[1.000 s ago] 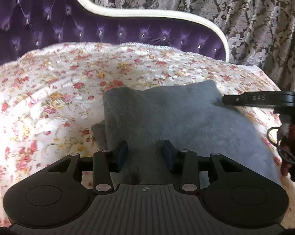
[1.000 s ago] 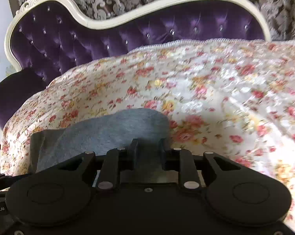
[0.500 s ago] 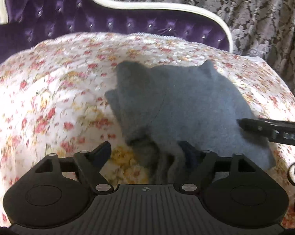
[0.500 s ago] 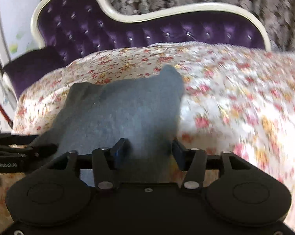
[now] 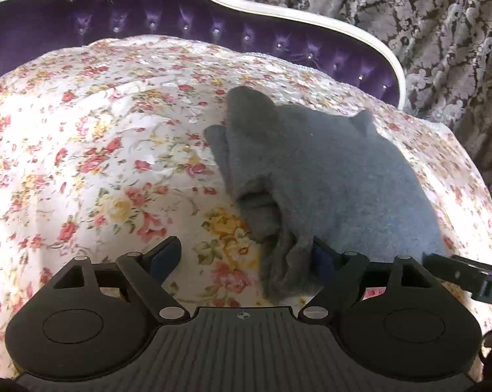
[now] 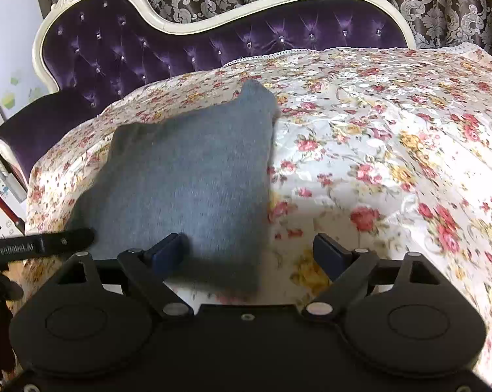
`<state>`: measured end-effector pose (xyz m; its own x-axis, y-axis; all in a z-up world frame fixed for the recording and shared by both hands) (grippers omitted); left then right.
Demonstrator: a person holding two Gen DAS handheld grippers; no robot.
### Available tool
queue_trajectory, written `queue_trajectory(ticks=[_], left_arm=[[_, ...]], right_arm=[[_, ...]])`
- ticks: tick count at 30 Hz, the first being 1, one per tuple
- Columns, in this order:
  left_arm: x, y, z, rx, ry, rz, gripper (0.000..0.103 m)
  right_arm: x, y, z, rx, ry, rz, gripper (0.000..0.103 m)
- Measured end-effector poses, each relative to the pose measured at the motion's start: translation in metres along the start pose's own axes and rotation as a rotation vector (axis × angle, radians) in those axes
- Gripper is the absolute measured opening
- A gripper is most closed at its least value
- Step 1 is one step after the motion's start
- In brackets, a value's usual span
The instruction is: Fold small clothes
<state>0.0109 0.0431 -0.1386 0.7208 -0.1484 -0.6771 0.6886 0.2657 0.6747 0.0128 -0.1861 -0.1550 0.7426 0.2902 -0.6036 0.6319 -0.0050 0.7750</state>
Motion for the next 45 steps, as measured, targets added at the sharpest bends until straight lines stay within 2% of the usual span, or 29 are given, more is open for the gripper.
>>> queue_trajectory(ticks=[5,11,16,21,24,27,33,41,45], left_arm=[[-0.012,-0.001,-0.003,0.002,0.033,0.032,0.082],[-0.031,0.004,0.005,0.062,0.098,0.08,0.082],[-0.048,0.011,0.018,0.109,0.17,0.099,0.082],[-0.063,0.02,0.026,0.097,0.166,0.119,0.082],[-0.064,0.023,0.029,0.093,0.144,0.097,0.082],[-0.062,0.022,0.029,0.1,0.166,0.08,0.082],[-0.06,0.018,0.029,0.114,0.203,0.06,0.082],[-0.063,0.021,0.027,0.124,0.233,0.058,0.082],[-0.061,0.019,0.027,0.124,0.239,0.038,0.082]], right_arm=[[-0.01,-0.007,-0.002,0.007,-0.008,0.006,0.093],[-0.028,0.0,0.001,0.03,-0.032,0.061,0.102],[-0.044,0.012,-0.001,0.063,-0.048,0.117,0.102],[-0.054,0.022,-0.009,0.089,-0.054,0.133,0.102],[-0.059,0.027,-0.013,0.116,-0.082,0.132,0.102],[-0.062,0.029,-0.015,0.121,-0.138,0.103,0.102],[-0.064,0.032,-0.03,0.096,-0.054,0.112,0.102],[-0.059,0.032,-0.043,0.08,-0.04,0.104,0.102],[-0.058,0.031,-0.045,0.059,-0.06,0.095,0.102]])
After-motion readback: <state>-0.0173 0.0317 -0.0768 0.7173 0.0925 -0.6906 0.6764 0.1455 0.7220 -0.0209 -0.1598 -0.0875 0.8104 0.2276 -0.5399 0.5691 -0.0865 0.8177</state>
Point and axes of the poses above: each gripper's, at about its wrist camera, not at the fingertips, and x roughly the way its jaws point, z to its right, y to its top, the point moved 7 cm from there along x, roughly the way its jaws point, and after that the axes turned 6 degrees about -x, right-handed, at the moved point
